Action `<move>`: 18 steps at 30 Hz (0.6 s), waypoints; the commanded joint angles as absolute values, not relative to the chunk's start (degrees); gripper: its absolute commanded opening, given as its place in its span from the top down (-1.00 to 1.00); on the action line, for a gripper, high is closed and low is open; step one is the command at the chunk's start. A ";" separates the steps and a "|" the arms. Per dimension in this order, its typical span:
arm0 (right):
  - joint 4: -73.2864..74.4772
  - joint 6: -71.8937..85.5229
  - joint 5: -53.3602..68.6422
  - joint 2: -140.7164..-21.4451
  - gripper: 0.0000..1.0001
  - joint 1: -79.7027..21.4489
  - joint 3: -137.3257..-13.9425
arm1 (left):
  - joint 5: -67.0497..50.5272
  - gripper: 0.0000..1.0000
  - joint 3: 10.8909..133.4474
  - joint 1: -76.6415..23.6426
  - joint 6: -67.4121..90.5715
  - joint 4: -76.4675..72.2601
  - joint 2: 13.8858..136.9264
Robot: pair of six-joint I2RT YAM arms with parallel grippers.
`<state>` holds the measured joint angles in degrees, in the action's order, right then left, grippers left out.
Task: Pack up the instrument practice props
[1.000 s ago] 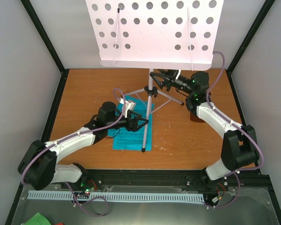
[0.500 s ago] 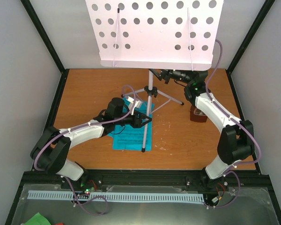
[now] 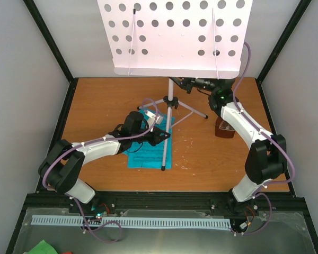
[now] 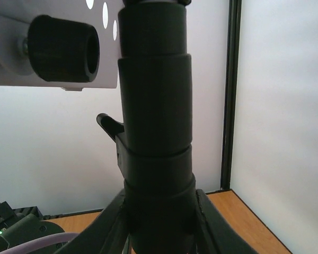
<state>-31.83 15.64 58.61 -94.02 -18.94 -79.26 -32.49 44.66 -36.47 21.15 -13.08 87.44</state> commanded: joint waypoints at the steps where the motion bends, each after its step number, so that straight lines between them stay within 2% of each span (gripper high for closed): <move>1: -29.31 15.28 59.94 -92.84 0.95 -18.80 -80.54 | -30.00 0.99 46.26 -36.56 18.96 -14.13 87.88; 10: -24.29 13.93 56.35 -84.46 0.94 -19.50 -79.88 | -28.43 0.99 47.32 -36.54 14.47 -17.69 81.50; 18: -21.14 11.78 51.91 -75.40 0.95 -21.93 -72.68 | -29.63 0.99 49.13 -36.90 13.54 -18.90 77.94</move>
<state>-18.31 11.99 51.70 -82.74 -20.21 -73.95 -31.64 44.69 -37.41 13.69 -12.29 80.99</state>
